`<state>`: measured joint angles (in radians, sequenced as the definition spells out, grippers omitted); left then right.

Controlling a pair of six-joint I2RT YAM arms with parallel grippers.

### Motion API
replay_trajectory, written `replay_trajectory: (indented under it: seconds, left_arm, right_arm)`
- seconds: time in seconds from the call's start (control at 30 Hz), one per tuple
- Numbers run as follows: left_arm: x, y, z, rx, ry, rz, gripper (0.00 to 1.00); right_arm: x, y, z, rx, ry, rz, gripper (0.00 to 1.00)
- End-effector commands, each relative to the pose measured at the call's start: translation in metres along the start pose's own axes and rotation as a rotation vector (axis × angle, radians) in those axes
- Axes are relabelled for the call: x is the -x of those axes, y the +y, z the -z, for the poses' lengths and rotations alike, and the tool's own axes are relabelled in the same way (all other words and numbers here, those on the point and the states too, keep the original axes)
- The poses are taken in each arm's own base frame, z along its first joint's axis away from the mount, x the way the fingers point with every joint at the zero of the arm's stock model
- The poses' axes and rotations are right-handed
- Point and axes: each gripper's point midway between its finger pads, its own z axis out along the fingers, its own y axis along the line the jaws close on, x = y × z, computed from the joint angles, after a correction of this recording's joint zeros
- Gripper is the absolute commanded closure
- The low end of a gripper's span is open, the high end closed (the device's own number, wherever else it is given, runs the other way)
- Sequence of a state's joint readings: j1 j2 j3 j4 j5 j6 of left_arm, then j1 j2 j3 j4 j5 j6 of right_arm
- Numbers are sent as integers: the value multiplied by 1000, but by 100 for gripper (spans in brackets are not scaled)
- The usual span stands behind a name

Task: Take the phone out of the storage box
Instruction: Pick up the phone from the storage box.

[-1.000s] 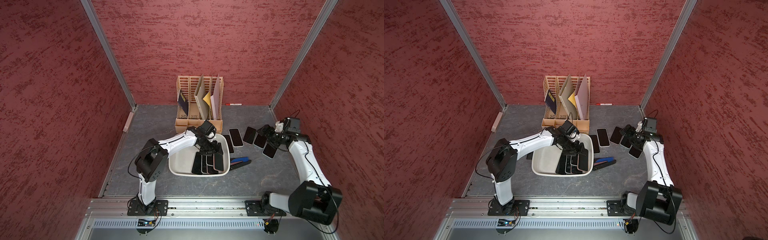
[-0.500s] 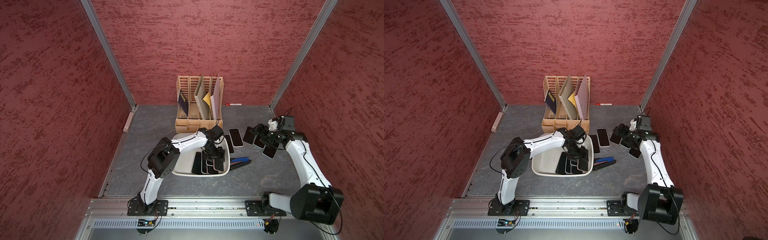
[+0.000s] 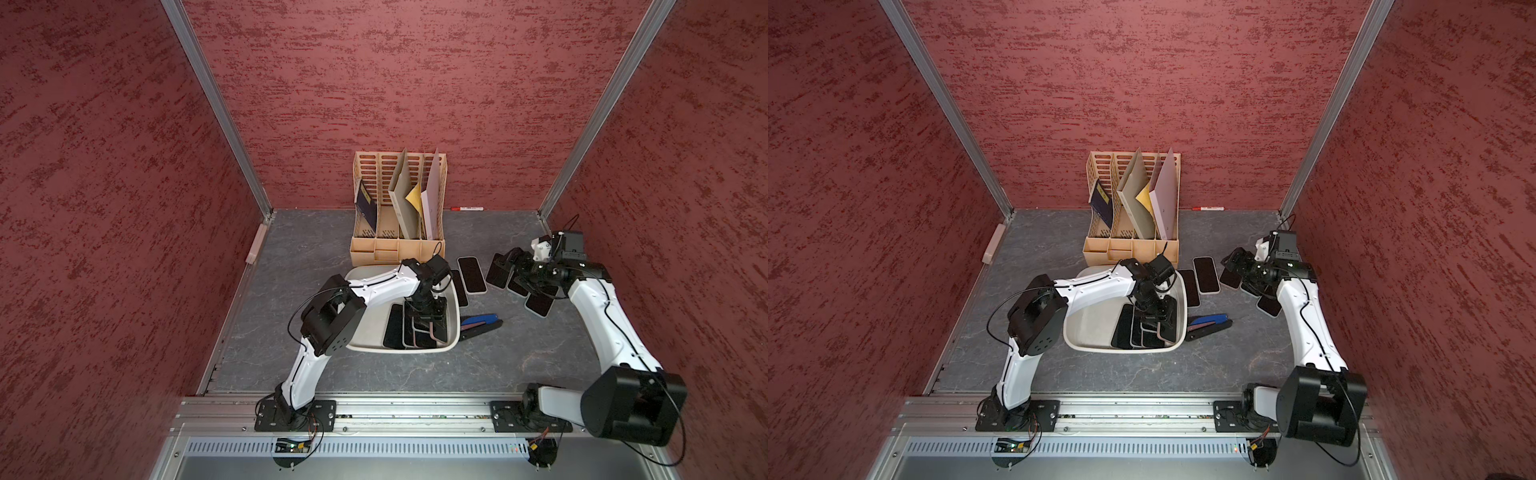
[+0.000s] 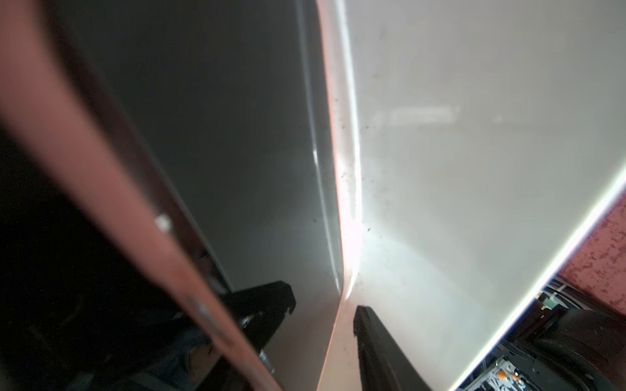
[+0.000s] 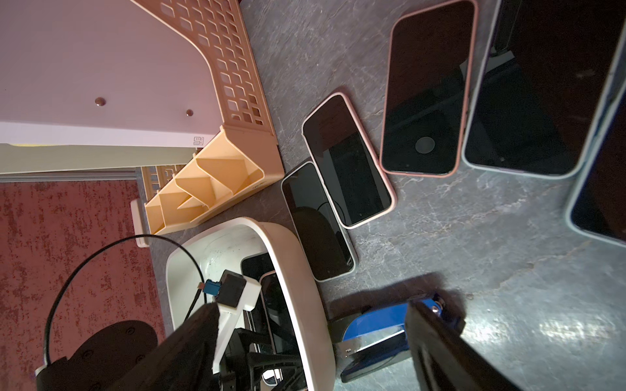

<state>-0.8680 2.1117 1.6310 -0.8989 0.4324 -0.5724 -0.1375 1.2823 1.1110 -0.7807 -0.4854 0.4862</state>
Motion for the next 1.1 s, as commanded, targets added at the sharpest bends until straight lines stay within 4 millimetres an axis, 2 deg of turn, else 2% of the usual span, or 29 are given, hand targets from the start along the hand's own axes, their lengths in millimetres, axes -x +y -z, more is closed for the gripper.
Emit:
replay_trajectory:
  seconds: [0.0,0.17,0.2,0.23,0.27,0.37,0.53,0.67,0.8,0.83,0.93,1.0,1.07]
  left_arm:
    - [4,20,-20,42,24,33,58]
    - [7,27,-25,32,45,56,78]
    - [7,26,-24,29,46,57,90]
    - [9,25,-20,23,39,58,98]
    - [10,24,-16,16,34,53,100]
    - [15,13,2,-21,-2,27,100]
    - [18,-11,49,-111,-85,-18,100]
    - [9,-30,94,-232,-173,-64,100]
    - [-8,-34,140,-386,-270,-80,100]
    - [-13,-31,151,-412,-298,-76,100]
    - [-29,-1,179,-443,-383,-16,100]
    - [-42,32,191,-417,-425,53,100]
    - [-52,64,200,-384,-464,123,100]
  right_arm:
    - [4,17,1,37,3,31,9]
    - [3,24,4,55,3,42,9]
    - [4,25,6,61,-2,45,9]
    - [3,27,6,66,-3,50,9]
    - [3,28,8,71,-6,53,9]
    - [2,32,11,90,-17,67,9]
    - [-5,35,9,131,-3,63,9]
    - [-10,43,5,189,24,59,9]
    - [-19,66,0,296,75,84,8]
    - [-22,72,0,319,86,95,9]
    - [-34,90,-3,381,131,139,9]
    - [-45,99,-7,422,173,158,8]
    - [-55,103,-13,442,214,164,2]
